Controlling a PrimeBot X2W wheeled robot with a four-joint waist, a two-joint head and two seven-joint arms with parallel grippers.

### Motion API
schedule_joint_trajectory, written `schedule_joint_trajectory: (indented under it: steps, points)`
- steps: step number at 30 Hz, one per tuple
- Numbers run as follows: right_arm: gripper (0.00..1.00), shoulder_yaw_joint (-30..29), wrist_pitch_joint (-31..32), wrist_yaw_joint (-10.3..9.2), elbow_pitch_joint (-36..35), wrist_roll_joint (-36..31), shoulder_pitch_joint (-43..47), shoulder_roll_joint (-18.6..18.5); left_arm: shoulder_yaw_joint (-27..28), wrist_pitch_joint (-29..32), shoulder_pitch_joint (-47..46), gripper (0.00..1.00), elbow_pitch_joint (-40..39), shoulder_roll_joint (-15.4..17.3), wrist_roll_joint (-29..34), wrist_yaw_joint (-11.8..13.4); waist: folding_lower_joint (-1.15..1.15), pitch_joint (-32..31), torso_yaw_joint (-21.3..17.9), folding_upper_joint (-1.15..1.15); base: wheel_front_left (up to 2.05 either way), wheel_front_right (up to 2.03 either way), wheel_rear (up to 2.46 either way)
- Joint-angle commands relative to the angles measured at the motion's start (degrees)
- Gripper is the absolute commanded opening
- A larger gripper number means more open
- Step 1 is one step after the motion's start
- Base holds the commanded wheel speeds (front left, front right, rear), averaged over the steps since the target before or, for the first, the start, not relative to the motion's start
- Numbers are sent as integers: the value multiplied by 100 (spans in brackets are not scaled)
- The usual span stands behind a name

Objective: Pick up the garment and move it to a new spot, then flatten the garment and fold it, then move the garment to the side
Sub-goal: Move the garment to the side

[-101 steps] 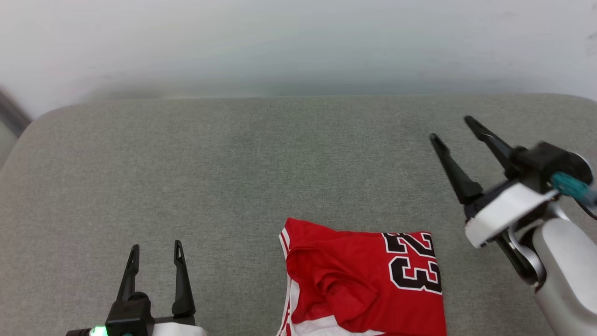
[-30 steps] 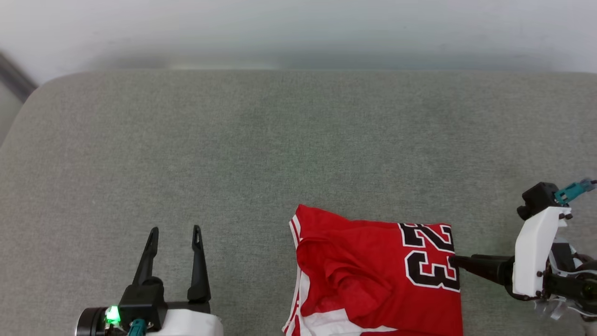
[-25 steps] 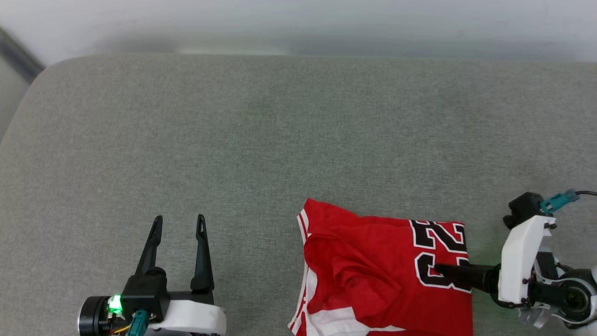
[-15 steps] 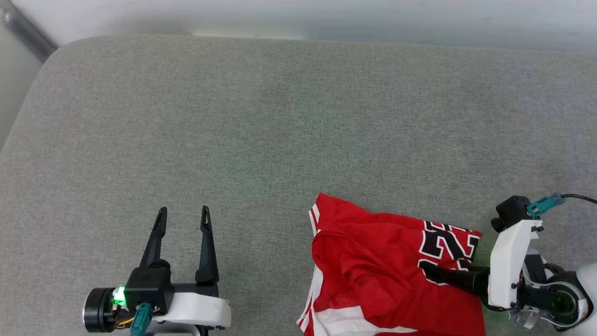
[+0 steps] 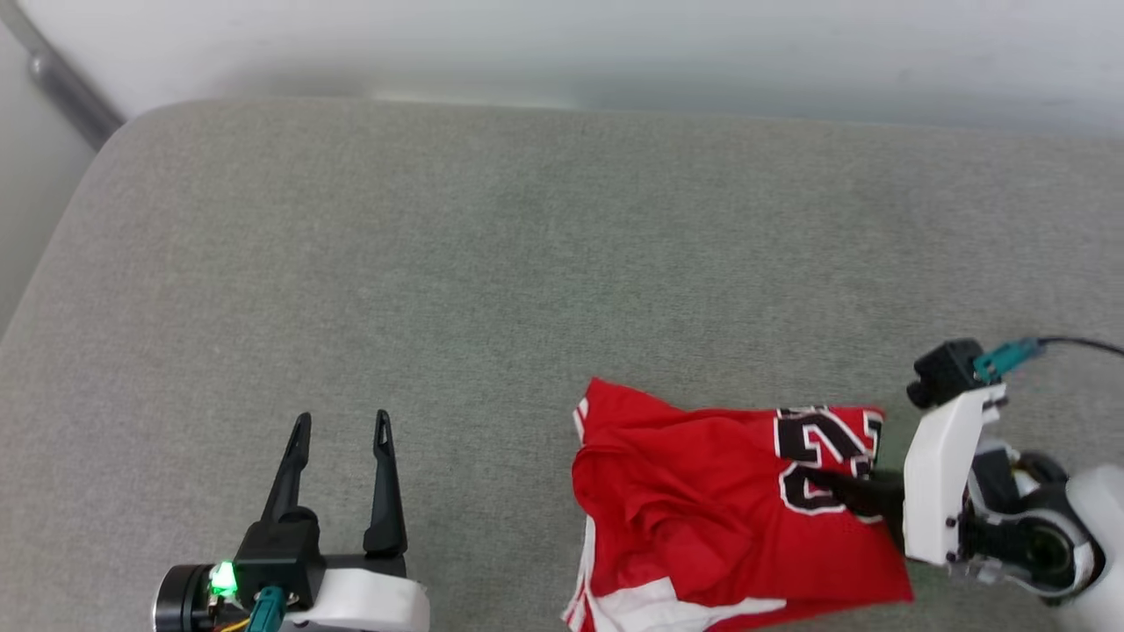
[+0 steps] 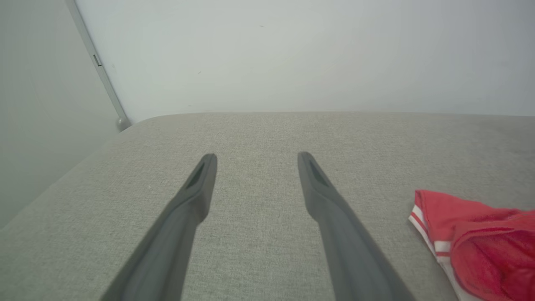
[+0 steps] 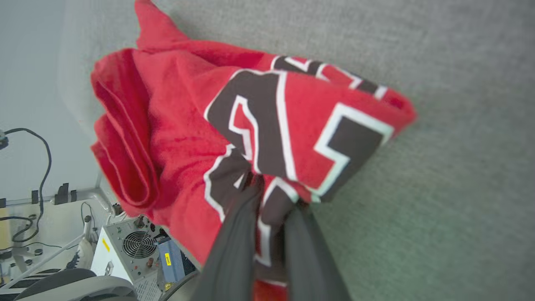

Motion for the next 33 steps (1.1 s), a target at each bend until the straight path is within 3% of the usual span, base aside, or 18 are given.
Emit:
schedule_joint_trajectory:
  steps: [1, 11, 17, 24, 33]
  points:
    - [0, 35, -49, -3, -121, -41, -159, -117, 42, -27, 70, 100, -15, -6, 5, 24, 0, -143, -152, 0, 0, 0, 0]
    - [0, 564, -25, -3, -1327, -411, -981, -982, 231, -27, 243, 100, -182, -5, 28, 15, 0, -186, -1187, 0, 0, 0, 0]
    - [0, 602, 12, -3, -1572, -700, -1306, -1557, 329, -21, 37, 100, -333, -4, 66, -25, 0, 125, -1802, 0, 0, 0, 0]
    - [0, 413, -204, -3, -1085, -1126, -1671, -2113, 409, -21, -220, 100, -540, 5, 190, -131, 0, 677, -2153, 0, 0, 0, 0]
    - [0, 222, -602, -3, 124, -1896, -2459, -2489, 438, -21, -618, 100, -826, 145, 324, -252, 0, 1557, -2215, 0, 0, 0, 0]
